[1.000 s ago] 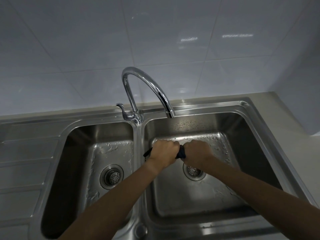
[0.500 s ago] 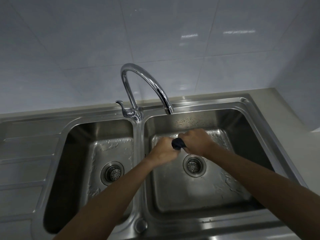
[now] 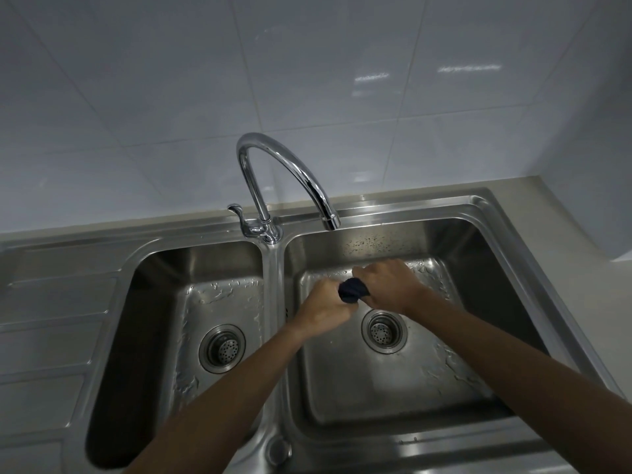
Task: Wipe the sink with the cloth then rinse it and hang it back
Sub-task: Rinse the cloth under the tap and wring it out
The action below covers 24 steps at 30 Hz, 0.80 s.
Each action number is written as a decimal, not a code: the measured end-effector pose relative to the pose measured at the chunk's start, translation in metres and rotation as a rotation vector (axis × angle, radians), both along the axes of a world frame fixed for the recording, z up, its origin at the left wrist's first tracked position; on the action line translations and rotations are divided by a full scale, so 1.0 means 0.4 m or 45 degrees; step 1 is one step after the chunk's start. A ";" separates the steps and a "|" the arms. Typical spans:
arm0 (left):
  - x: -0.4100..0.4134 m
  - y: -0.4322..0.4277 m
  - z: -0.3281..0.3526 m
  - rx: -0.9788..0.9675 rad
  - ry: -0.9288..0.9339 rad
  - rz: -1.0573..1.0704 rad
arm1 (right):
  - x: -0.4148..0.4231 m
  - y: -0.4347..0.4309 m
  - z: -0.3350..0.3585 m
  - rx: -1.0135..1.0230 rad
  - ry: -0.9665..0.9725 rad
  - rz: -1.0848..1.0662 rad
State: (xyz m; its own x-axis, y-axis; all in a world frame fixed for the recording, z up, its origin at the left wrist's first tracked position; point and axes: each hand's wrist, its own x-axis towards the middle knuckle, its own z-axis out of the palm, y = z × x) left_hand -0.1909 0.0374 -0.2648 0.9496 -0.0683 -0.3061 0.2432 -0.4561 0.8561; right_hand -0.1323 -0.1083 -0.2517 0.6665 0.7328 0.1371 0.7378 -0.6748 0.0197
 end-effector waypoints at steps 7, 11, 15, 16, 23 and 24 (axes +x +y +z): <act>-0.007 0.000 0.039 0.162 -0.067 0.079 | -0.012 -0.001 -0.016 0.321 0.134 -0.396; -0.015 -0.013 0.080 0.195 -0.187 0.048 | -0.021 0.016 -0.018 0.433 0.469 -0.628; -0.008 -0.006 0.067 0.334 -0.206 0.031 | -0.021 0.020 -0.026 0.341 0.587 -0.718; -0.003 0.002 0.054 0.410 -0.182 0.015 | -0.021 0.017 -0.025 0.259 0.562 -0.707; -0.006 0.001 0.040 0.432 -0.110 -0.039 | -0.029 -0.007 -0.006 -0.115 0.394 -0.506; -0.007 0.001 0.039 0.410 -0.108 -0.038 | -0.028 -0.009 -0.005 -0.111 0.400 -0.497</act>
State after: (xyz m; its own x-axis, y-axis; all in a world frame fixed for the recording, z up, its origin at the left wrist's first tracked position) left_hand -0.1937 0.0378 -0.2490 0.9717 -0.0090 -0.2360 0.1595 -0.7122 0.6836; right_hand -0.1437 -0.1119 -0.2536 0.8923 0.4204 -0.1647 0.4101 -0.9072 -0.0941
